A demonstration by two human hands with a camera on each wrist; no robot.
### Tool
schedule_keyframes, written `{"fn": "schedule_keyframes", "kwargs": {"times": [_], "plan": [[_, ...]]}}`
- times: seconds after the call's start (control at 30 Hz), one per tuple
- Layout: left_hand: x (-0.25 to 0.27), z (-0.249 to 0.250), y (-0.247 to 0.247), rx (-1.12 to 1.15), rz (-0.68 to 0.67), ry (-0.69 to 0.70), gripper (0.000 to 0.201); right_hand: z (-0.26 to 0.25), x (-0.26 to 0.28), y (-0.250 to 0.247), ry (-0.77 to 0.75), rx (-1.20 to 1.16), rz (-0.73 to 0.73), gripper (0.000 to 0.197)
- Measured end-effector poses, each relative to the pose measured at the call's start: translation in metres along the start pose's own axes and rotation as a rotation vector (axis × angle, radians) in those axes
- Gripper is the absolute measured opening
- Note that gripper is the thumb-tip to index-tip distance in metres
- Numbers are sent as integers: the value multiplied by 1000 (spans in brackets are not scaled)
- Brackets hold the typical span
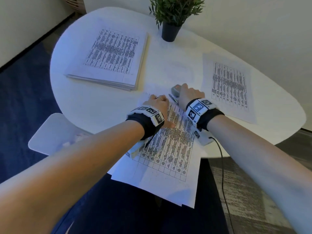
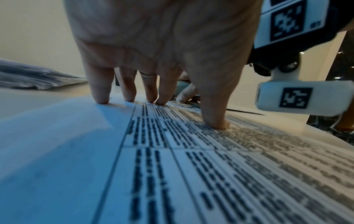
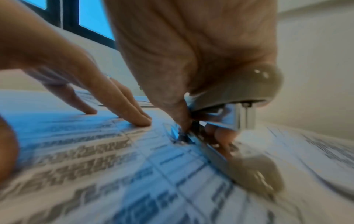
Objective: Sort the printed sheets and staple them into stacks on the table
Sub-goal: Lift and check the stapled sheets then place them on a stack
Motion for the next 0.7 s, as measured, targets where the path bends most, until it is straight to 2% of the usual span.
{"fn": "schedule_keyframes", "kwargs": {"times": [0.2,0.4,0.5,0.57,0.7], "plan": [[0,1,0,2,-2,3,96,-27,-14,-1,-176,78,-29,27],[1,-1,1,3,-1,-6,95,-32,-34,-18,-116,-56,8,30],[-1,-2,0,15,-2,-11,94,-9,-27,-18,30,-244,17,38],[-3,-1,1,9,-11,-5,94,8,-13,-14,65,-316,38,44],[-4,12,9,14,-96,87,92,39,17,0,62,-194,-12,43]]}}
Point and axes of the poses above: each hand's wrist, its own x-axis away from the middle knuckle, its own y-axis out of the palm, z = x × y, the point moved 10 cm from there along -x, towards the middle knuckle, and after that the axes turned 5 degrees about -y, right-handed, at the moved point
